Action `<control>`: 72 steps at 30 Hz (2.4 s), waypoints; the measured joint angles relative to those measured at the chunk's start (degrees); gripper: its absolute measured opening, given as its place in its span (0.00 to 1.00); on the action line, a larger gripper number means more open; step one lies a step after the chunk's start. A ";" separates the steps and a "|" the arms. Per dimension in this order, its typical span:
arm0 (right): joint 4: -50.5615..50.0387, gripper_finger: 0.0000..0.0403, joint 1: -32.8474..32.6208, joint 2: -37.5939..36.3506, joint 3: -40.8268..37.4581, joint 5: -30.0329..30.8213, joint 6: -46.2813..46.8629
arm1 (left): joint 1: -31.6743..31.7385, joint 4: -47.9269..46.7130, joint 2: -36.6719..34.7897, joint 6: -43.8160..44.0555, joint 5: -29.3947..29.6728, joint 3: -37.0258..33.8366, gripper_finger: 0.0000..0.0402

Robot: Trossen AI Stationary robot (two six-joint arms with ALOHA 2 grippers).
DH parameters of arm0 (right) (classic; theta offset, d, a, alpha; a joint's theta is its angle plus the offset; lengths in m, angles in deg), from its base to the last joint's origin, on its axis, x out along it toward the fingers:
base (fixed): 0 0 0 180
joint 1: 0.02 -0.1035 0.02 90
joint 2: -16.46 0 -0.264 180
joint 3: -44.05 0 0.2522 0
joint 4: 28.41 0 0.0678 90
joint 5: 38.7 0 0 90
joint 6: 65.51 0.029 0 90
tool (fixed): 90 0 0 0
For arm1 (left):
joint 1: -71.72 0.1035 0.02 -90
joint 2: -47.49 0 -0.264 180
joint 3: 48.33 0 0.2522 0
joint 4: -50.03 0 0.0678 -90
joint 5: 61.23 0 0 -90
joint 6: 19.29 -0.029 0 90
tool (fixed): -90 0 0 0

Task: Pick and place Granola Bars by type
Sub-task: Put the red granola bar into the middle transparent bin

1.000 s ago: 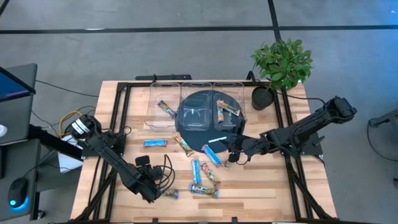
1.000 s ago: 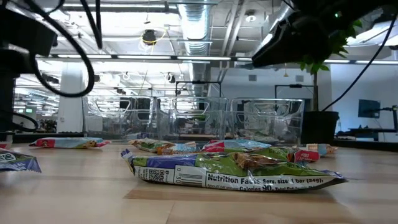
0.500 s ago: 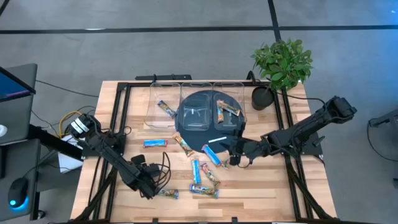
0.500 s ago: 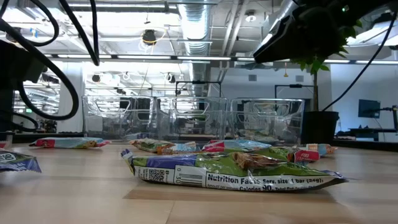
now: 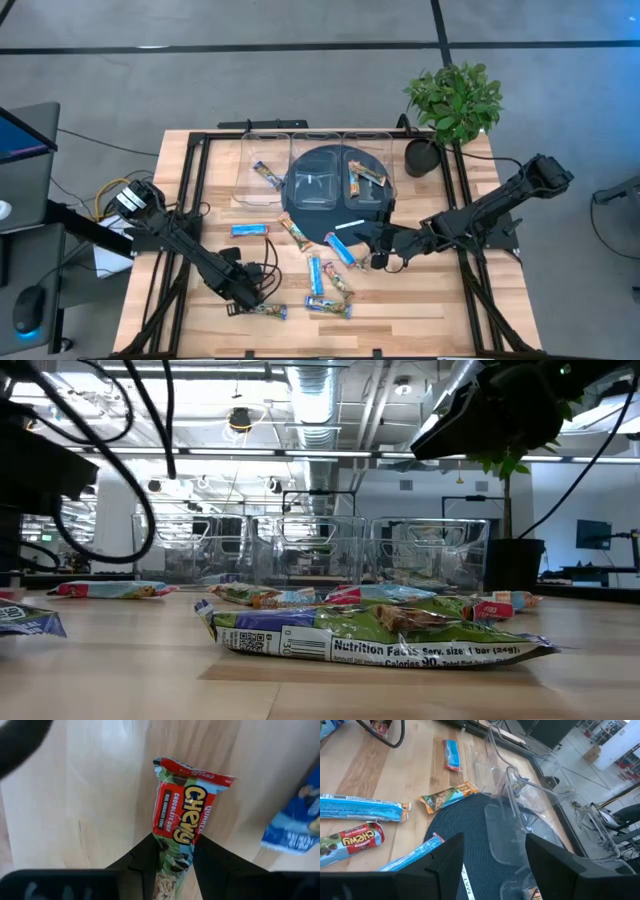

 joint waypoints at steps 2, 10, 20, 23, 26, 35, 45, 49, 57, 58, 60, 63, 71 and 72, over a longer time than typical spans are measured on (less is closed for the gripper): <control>-0.04 0.51 0.01 0.00 0.00 0.00 0.01 | 0.89 0.85 0.01 -1.89 0.87 0.00 0.27; -0.04 0.51 0.05 0.00 0.02 0.00 0.09 | 4.14 4.11 0.05 -8.72 5.10 0.00 0.30; -0.02 0.51 0.05 0.00 0.04 0.02 0.62 | 9.68 18.06 0.54 -22.76 16.16 -0.22 0.30; -0.02 0.51 0.05 0.00 0.07 0.02 0.62 | 11.59 22.61 0.87 -25.63 17.02 -0.09 0.30; -0.04 0.51 0.05 0.00 0.07 0.04 0.64 | 13.04 23.33 0.93 -27.29 13.29 -0.11 0.30; -1.20 0.51 0.05 0.00 0.07 0.04 1.11 | 14.53 21.63 0.88 -26.61 8.05 -0.11 0.30; -1.76 0.51 0.05 0.00 0.07 0.04 1.69 | 14.36 20.92 0.80 -28.06 11.60 -0.08 0.26; -1.74 0.51 0.05 0.00 0.07 0.05 1.69 | 14.31 20.87 0.78 -29.34 12.88 0.91 0.23; -1.75 0.51 0.05 0.00 0.07 0.06 1.69 | 14.27 20.84 0.75 -33.73 13.85 5.52 0.21; -1.75 0.51 0.05 0.00 0.07 0.05 1.69 | 14.27 20.85 0.75 -34.06 14.39 6.25 0.21; -1.74 0.51 0.05 0.00 0.07 0.06 1.69 | 14.27 20.68 0.73 -35.04 15.99 7.89 0.20; -1.76 0.51 0.05 0.00 0.07 0.04 2.13 | 14.46 19.49 0.71 -36.17 20.41 10.94 0.20; -1.74 0.51 0.05 0.00 0.07 0.04 2.87 | 17.73 13.18 0.64 -35.88 39.53 19.32 0.20; -1.74 0.51 0.05 0.00 0.07 0.04 3.17 | 18.60 13.09 0.64 -35.88 41.78 19.98 0.20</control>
